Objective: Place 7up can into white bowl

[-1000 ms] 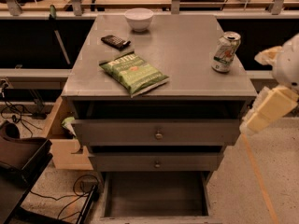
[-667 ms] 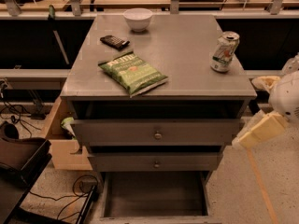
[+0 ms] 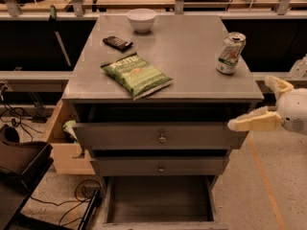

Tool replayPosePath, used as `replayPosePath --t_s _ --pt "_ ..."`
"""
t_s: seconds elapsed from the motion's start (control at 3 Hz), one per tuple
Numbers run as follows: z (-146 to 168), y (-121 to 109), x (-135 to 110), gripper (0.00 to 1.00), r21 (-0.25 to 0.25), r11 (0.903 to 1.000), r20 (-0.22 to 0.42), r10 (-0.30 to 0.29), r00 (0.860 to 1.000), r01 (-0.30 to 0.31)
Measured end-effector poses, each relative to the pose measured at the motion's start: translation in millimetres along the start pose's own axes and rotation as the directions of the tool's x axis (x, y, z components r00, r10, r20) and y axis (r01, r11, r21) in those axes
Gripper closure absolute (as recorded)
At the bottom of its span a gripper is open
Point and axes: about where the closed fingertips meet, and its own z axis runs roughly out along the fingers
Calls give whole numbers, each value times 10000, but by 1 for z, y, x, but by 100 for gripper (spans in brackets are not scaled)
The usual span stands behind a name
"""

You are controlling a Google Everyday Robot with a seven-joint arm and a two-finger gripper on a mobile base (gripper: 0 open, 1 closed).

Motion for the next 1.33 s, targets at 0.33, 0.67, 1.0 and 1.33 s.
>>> replayPosePath --t_s 0.33,0.67,1.0,1.33 --pt "-5 -41 -17 0 1522 9859 1702 428 9845 -692" --pt "-4 -59 -24 0 2257 9705 1906 413 9808 -847" --pt "-4 -59 -23 0 2265 9704 1883 413 9812 -843" --pt "10 -78 -32 0 2404 9650 2310 479 9718 -1047"
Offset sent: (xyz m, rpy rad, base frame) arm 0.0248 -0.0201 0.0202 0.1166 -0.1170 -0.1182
